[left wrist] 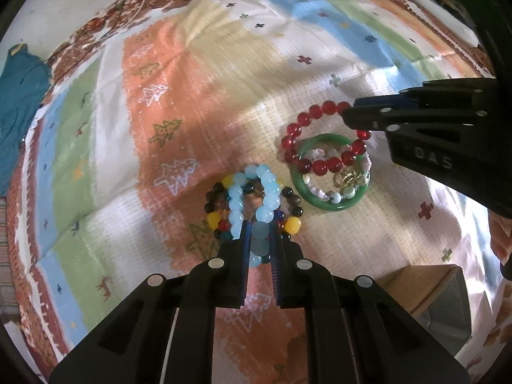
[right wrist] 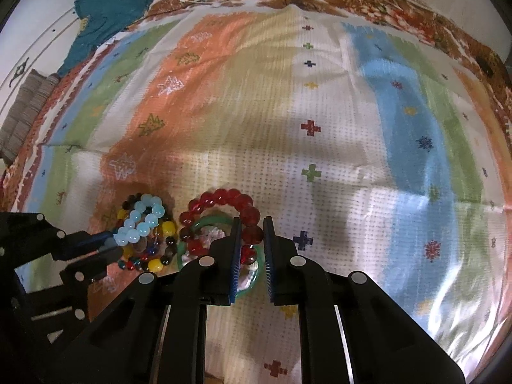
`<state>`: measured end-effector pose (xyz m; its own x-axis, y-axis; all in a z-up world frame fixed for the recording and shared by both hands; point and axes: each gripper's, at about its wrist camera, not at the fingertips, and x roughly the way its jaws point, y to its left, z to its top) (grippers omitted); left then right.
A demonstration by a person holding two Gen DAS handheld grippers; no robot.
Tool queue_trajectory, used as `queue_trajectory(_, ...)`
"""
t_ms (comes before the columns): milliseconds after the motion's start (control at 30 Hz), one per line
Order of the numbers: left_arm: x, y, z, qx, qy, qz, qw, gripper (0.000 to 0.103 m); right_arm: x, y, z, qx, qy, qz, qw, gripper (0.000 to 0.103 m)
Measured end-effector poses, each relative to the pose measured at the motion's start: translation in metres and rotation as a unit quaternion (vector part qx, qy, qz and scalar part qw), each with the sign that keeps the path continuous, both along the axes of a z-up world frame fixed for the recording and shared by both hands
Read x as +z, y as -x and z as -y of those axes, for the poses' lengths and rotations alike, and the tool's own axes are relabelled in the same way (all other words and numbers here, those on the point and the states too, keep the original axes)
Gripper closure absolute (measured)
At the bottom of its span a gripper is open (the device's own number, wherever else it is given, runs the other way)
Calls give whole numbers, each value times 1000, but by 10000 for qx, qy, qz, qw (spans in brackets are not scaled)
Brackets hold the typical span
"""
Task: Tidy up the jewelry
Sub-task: 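Lift both held bracelets and carry them over the silver tin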
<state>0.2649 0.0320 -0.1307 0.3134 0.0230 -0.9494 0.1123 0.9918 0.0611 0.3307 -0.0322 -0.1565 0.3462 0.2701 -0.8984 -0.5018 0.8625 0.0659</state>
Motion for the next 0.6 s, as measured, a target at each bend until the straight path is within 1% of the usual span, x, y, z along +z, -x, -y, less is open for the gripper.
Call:
queue_trajectory(67, 5, 3, 0, 88, -78, 55, 9999, 92, 6, 5, 1, 24, -31, 49, 10000, 89)
queue_trajectory(233, 19, 11, -5, 318, -104, 221, 9992, 92, 20, 17, 3, 55, -73, 213, 9997, 89)
queue_trajectory(600, 48, 31, -7, 481, 188, 446, 9977, 92, 42, 41, 6, 115, -70, 498, 9987, 89)
